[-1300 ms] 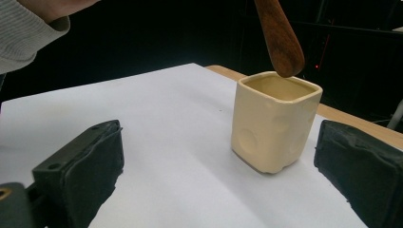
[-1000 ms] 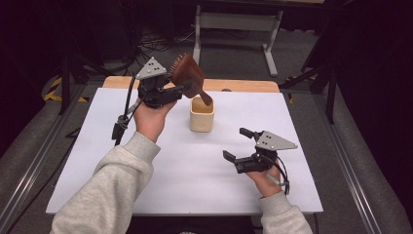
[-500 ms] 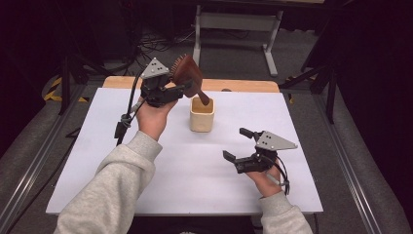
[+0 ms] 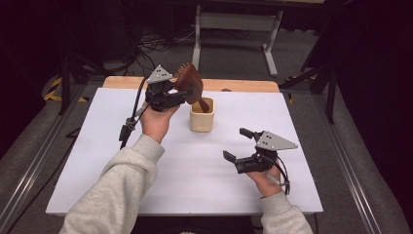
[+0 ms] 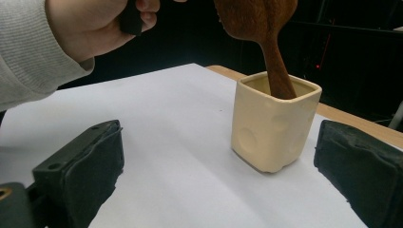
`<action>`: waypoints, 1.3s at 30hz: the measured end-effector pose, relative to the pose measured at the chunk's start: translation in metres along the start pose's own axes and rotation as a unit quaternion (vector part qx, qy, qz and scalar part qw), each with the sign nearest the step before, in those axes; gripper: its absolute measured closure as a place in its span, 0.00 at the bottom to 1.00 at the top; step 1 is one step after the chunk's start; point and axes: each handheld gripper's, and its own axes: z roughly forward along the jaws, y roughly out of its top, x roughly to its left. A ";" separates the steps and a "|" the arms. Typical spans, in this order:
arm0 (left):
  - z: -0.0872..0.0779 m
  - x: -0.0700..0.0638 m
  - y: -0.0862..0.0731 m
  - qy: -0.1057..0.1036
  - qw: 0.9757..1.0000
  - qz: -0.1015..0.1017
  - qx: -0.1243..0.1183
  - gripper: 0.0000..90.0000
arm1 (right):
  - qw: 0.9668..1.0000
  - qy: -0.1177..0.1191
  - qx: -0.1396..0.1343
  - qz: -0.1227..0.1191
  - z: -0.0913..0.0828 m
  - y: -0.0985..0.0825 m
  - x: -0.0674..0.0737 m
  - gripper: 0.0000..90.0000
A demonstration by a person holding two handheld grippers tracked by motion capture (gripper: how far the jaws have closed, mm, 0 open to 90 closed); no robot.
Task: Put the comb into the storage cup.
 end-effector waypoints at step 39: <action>0.024 0.003 -0.026 -0.001 0.999 -0.003 0.036 0.39 | 1.000 0.005 0.001 0.001 0.001 -0.001 0.000 0.04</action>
